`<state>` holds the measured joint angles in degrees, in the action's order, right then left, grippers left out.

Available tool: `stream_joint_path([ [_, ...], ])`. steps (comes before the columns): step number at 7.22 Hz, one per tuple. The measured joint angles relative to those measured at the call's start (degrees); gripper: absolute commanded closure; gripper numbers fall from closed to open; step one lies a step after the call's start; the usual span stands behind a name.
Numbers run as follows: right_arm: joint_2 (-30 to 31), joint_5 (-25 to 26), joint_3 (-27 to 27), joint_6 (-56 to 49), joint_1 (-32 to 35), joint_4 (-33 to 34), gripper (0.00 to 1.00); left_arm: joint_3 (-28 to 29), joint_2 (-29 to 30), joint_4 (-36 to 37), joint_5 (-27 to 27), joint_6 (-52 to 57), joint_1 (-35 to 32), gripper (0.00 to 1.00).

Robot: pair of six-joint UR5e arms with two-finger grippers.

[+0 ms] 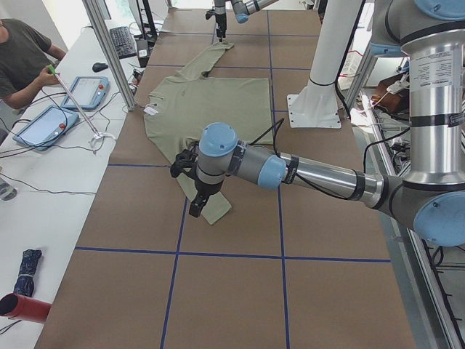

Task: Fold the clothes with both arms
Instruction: 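Move the right gripper to the cuff of the sleeve nearest it and grasp, then carry the grasped sleeve across the shirt body toward the other sleeve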

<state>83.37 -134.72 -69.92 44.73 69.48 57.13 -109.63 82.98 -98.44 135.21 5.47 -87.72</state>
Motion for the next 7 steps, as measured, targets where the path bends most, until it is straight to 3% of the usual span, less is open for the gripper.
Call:
stream_joint_path([
  [1,-0.08,-0.01,0.23,0.0,-0.03,0.0,0.89,-0.01,-0.01,-0.01,0.0,0.04,0.0,0.0],
  [2,-0.16,-0.03,0.5,0.02,-0.04,0.0,1.0,-0.03,-0.01,-0.03,0.03,0.05,0.0,0.0],
  [5,-0.28,-1.84,-0.1,0.03,0.01,-0.06,1.0,-0.19,-0.01,0.0,0.13,-0.01,0.0,0.0],
  [7,1.2,-4.31,-5.25,0.08,0.36,-0.12,1.0,-0.56,-0.01,0.02,0.22,-0.02,0.0,0.0],
])
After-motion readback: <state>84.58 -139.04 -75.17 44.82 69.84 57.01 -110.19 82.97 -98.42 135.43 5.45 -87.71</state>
